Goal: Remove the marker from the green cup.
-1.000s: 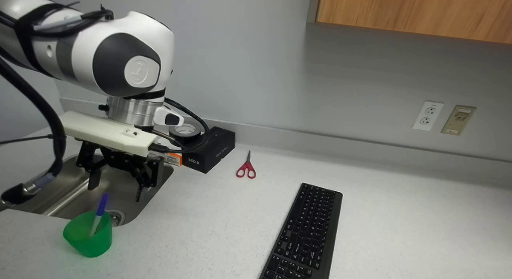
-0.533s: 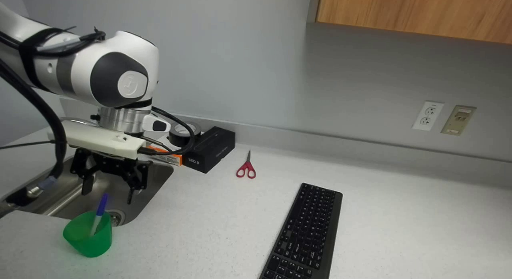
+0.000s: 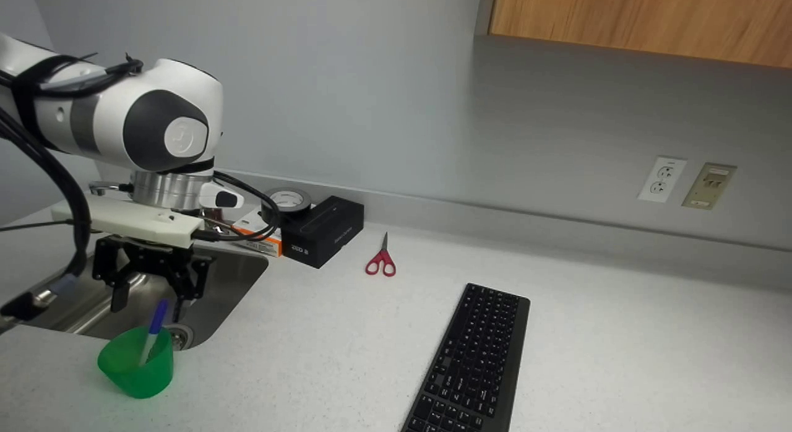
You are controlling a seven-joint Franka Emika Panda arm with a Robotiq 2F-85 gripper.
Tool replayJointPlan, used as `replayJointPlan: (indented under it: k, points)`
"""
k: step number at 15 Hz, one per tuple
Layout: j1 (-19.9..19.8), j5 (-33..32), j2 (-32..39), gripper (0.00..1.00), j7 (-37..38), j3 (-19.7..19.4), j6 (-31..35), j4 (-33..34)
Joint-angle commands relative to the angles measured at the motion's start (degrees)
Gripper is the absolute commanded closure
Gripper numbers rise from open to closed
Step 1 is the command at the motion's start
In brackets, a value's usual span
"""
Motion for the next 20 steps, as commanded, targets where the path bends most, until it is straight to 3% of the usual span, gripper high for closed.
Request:
replayJointPlan:
  k: [1,7,8,13,17,20]
  points:
    - [0.64,0.22,-1.50,0.48,0.90,0.38,0.47,-0.72]
    - [0.45,0.29,-4.10,0.95,0.42,0.19,0.23,-2.17]
    - [0.37,0.34,-4.84,1.00,0.34,0.08,0.12,-2.54]
    - [-0.19,1.57,-10.93,0.96,-0.34,-1.26,-2.88,-3.87]
    - [-1.71,2.96,-18.18,0.96,-0.73,-4.68,-4.30,-4.43]
    - [-4.48,0.72,-18.73,0.96,0.38,-8.17,-6.11,-2.10]
